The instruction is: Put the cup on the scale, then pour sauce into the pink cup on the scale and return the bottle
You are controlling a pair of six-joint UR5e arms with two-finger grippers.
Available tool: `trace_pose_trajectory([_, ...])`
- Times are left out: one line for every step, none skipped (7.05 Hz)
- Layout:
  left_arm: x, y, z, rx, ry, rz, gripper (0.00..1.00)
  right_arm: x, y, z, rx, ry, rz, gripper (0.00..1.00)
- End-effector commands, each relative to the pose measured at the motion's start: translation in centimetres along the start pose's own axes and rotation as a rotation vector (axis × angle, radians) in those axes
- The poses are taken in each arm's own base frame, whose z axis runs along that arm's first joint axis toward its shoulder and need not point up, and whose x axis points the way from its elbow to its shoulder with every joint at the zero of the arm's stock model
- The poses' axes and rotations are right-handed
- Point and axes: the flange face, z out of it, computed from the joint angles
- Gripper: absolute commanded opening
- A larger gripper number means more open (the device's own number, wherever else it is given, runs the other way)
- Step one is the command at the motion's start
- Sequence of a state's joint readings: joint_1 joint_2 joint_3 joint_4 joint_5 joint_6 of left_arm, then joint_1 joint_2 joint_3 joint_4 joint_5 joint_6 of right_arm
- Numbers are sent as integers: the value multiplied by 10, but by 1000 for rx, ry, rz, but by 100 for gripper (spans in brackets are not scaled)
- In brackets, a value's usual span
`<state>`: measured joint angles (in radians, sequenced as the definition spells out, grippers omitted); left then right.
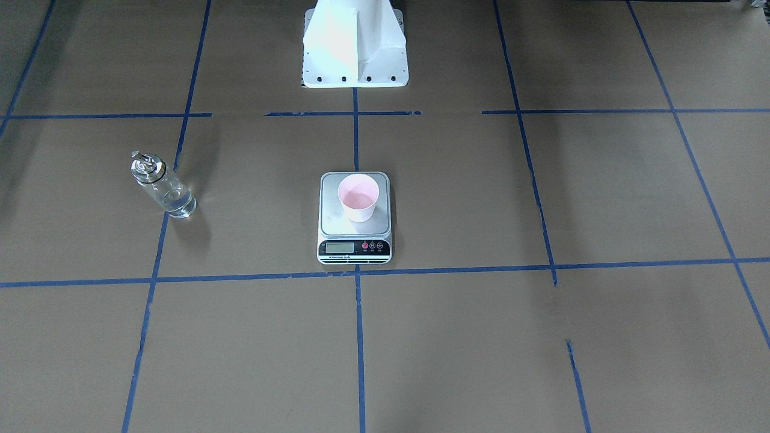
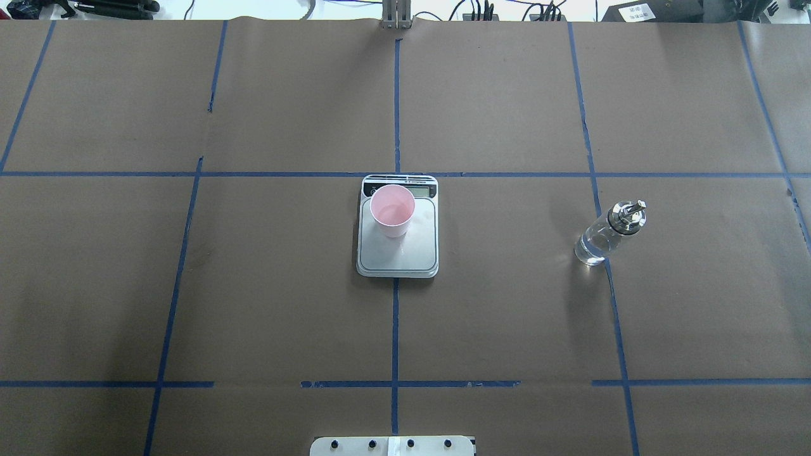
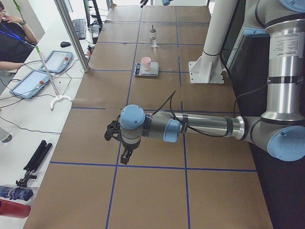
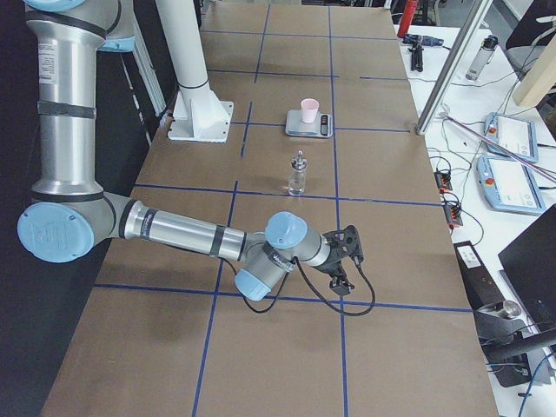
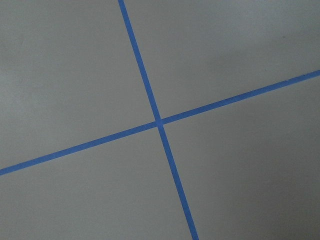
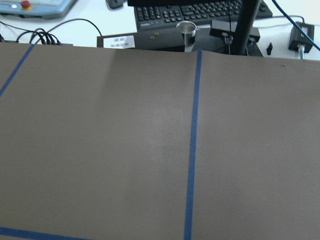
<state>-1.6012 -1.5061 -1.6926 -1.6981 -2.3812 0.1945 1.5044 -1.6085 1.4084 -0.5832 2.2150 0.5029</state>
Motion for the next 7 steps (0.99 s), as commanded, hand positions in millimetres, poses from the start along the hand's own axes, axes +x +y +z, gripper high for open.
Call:
trace_pose_trajectory([-2,2,2,-5,2,-6,100,1,-45,-29,-199,17,46,100])
trace_pose_trajectory([-3,2,3,-7,4,-9,100,-34,-55,-50,-309,49,114,100])
trace_pose_trajectory([-5,4,6,-12,3,-15,100,-57,-45,-54,-453,89,106,100])
trace_pose_trajectory([-7,5,7,-16,4,-21,100,-29,-16,-53,-567,83,-47,100])
trace_pose_trajectory([-6,3,7,-15,4,-18,100,-3,32,-51,-634,68,-58,100])
trace_pose_trajectory([-6,2,7,-16,3,-18,100,12,62,-52,-668,72,-29,100])
trace_pose_trajectory([-7,4,8,-17,5,-20,100,21,66,-56,-662,80,-2,100])
